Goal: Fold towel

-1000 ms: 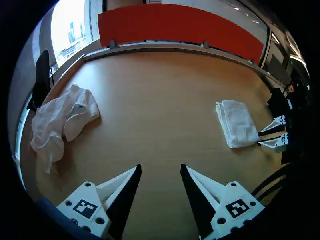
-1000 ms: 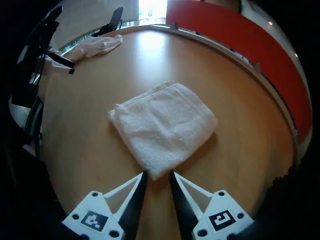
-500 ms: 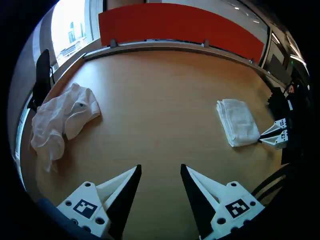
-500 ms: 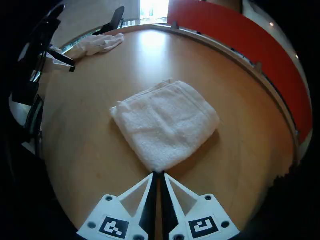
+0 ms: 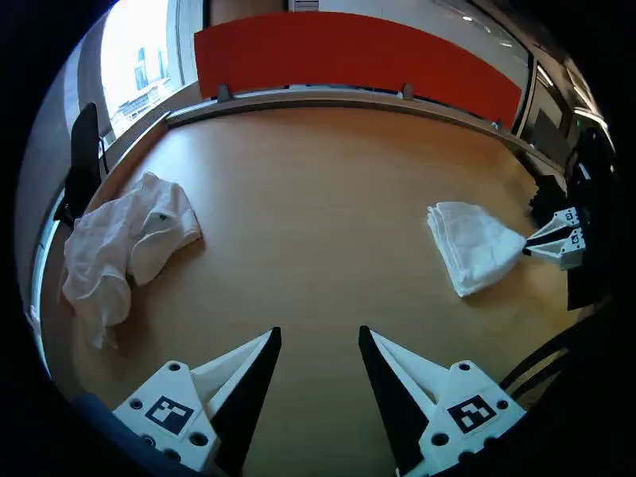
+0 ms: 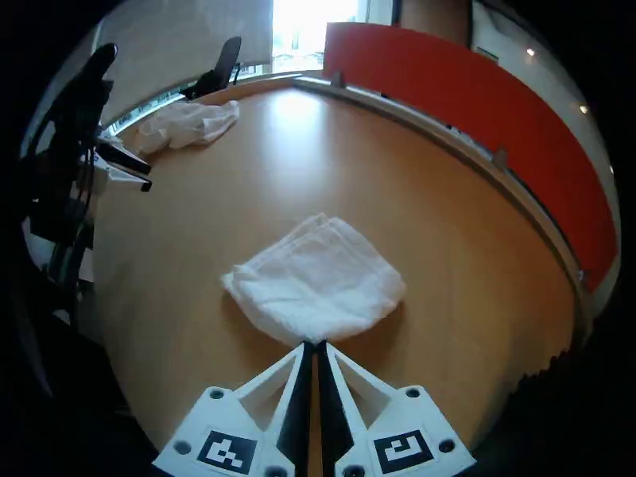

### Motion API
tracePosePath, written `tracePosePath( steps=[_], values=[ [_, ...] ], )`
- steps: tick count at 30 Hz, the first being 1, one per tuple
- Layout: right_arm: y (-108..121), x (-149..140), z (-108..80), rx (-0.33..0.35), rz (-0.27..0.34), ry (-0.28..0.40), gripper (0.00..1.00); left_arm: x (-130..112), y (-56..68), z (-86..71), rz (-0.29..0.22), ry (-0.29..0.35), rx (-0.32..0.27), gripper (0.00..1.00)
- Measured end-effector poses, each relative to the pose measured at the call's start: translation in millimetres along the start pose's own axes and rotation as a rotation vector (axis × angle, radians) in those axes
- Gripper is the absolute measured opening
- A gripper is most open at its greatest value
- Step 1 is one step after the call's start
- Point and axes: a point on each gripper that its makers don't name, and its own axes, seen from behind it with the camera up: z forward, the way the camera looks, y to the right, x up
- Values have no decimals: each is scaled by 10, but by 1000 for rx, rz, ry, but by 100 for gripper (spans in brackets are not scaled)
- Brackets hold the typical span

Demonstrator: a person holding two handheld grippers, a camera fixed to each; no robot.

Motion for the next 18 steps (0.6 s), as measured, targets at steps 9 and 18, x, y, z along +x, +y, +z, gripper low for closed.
tracePosePath(
  steps=[9, 18],
  values=[
    [158, 630, -243, -11, -6, 98, 4, 100, 33, -50, 0, 25, -4, 71],
    [288, 1041, -543, -17, -6, 165, 4, 212, 79, -83, 1, 47, -12, 71]
  ],
)
